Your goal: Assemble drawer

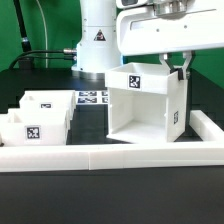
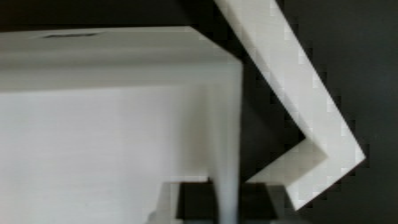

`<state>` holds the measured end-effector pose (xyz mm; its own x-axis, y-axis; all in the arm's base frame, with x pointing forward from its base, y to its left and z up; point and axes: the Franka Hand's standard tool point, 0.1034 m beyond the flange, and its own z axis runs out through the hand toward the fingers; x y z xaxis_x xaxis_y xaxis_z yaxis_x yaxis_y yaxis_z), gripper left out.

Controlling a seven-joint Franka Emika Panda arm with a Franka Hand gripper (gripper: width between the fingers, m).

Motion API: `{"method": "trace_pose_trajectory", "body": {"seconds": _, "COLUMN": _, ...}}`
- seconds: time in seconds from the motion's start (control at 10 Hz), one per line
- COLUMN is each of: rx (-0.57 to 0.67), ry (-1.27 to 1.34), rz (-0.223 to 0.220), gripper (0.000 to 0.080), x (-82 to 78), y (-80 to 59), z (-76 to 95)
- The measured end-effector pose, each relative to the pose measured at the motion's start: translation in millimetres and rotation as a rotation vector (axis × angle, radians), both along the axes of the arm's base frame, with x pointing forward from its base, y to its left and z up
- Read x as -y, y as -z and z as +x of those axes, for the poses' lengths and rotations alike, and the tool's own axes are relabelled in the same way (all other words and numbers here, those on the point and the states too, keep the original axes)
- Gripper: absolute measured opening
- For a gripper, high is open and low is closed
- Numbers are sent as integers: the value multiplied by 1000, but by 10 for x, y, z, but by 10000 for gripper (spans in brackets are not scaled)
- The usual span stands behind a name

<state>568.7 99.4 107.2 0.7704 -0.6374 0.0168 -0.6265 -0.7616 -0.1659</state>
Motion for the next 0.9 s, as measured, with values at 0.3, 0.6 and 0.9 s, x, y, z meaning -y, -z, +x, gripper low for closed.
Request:
{"method": "trace_pose_trajectory", "body": {"seconds": 0.3, "rx": -9, "ry": 159, "rz": 28, "gripper": 42, "x": -22, "y": -27, "z": 12}}
{"method": "trace_pose_trajectory", "body": {"seconds": 0.6, "rx": -97, "ry": 571, "rz": 90, "gripper": 42, "x": 57, "y": -9, "z": -90}}
{"method": "trace_pose_trajectory", "body": {"seconds": 0.9, "rx": -124, "ry": 691, "rz": 118, "gripper": 41, "x": 7, "y": -2, "z": -107}}
